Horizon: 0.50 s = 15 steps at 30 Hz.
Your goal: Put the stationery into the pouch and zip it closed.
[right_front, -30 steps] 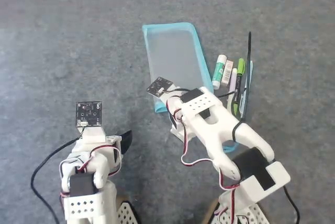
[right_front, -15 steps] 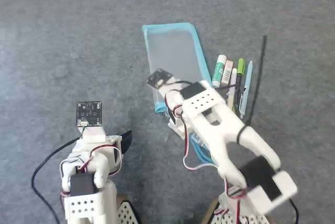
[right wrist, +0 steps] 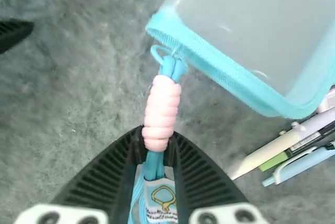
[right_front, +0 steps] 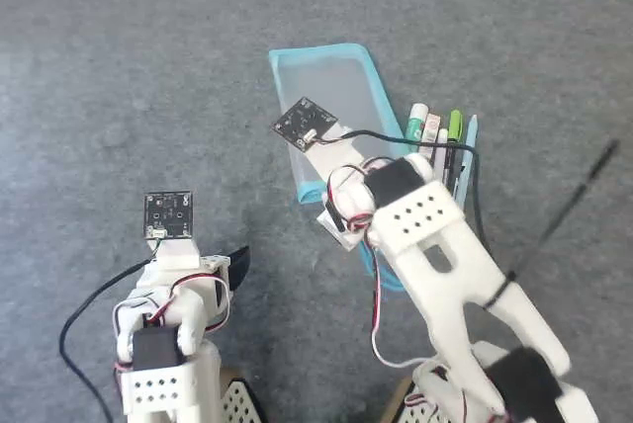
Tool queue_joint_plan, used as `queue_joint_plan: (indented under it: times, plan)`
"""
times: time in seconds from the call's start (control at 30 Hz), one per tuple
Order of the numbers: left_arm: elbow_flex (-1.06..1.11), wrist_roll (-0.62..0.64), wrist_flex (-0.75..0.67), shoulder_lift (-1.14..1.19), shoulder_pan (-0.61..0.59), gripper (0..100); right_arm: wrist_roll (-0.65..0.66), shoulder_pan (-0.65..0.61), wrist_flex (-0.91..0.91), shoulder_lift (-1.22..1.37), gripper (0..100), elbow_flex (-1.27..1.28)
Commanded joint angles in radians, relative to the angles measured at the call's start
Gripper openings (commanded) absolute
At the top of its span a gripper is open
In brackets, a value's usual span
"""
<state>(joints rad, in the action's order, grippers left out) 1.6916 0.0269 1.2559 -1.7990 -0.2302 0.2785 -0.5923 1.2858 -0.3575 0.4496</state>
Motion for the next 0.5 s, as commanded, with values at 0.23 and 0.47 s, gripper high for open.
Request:
queue_joint_plan:
  times: [0.23, 0.47]
  plan:
    - [-0.010, -0.054, -0.054, -0.018, 0.011, 31, 0.021, -0.016, 0.015, -0.107, 0.6, -0.078]
    - [-0.050, -0.267, -0.493, -0.012, -0.117, 31, 0.028, -0.062, 0.108, -0.108, 0.6, -0.227]
